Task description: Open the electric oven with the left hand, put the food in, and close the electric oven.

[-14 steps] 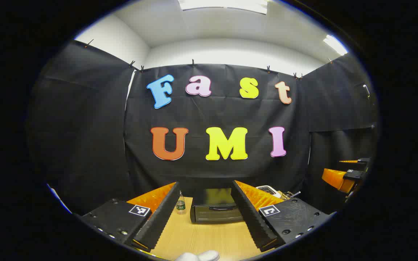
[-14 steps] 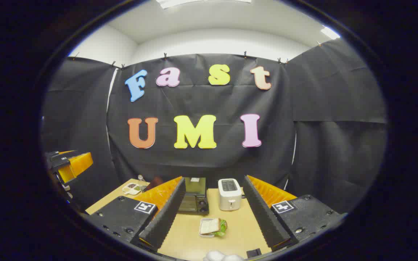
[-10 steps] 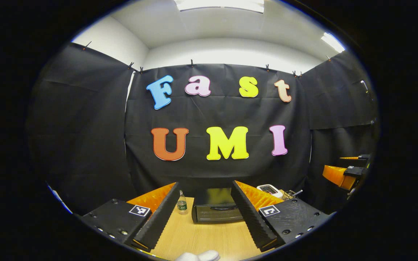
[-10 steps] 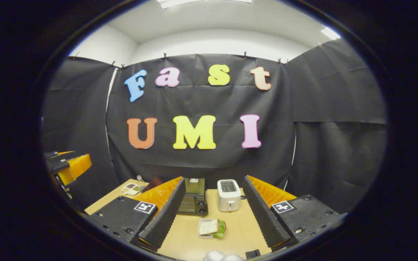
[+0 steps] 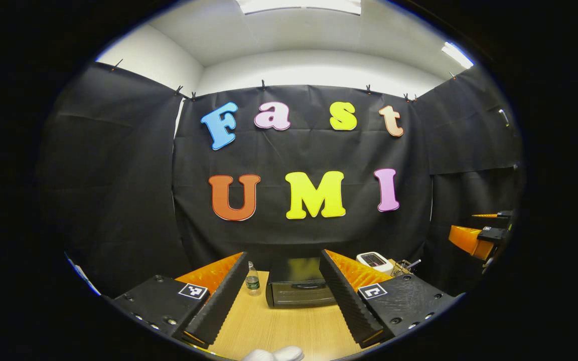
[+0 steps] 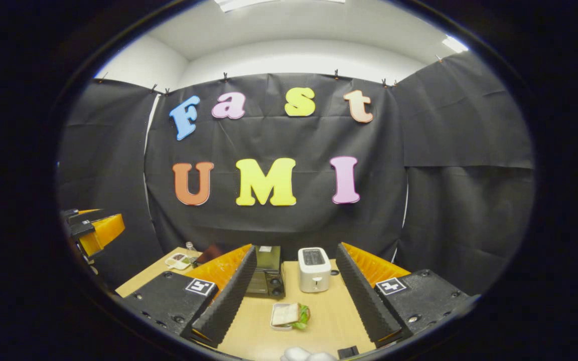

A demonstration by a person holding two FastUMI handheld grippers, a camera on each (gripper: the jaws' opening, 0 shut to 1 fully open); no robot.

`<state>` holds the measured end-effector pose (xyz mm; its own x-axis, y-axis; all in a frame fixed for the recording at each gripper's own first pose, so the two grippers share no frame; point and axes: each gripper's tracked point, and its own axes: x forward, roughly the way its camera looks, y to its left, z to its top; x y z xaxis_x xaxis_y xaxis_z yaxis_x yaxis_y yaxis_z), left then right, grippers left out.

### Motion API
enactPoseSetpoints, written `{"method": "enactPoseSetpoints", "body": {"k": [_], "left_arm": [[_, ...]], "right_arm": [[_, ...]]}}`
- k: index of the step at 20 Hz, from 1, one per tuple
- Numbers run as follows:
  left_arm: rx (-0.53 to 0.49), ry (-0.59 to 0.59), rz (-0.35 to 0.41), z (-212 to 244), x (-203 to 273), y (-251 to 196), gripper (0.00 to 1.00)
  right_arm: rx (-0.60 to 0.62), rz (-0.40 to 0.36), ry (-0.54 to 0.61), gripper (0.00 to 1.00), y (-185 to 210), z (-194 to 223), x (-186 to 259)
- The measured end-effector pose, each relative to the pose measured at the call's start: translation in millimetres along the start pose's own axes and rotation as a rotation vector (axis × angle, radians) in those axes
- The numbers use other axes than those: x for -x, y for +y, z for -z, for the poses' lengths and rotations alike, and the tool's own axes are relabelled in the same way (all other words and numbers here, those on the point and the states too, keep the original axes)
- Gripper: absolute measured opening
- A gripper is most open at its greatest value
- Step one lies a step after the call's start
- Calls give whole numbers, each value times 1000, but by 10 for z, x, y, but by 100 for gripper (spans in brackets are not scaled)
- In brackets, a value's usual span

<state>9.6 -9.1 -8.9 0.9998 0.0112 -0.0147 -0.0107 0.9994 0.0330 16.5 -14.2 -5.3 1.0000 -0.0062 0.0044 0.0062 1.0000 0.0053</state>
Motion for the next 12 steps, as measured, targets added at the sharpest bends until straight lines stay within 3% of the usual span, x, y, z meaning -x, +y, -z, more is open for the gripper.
{"method": "enactPoseSetpoints", "body": {"k": [1,2,4,5,12], "left_arm": [[1,-5,-1,5,-26,-11,93],[0,-12,-3,8,-61,-18,93],[5,-15,0,71,-143,-85,93],[10,-15,6,118,-204,-130,93],[13,53,5,810,-1019,-439,93]], "right_arm": [[3,0,-4,92,-10,1,-11],[5,-3,-10,100,-22,-13,-27],[11,-8,-21,100,-72,-16,-55],[12,-10,-28,93,-100,-24,-83],[19,36,-37,92,-649,-61,-297]]}}
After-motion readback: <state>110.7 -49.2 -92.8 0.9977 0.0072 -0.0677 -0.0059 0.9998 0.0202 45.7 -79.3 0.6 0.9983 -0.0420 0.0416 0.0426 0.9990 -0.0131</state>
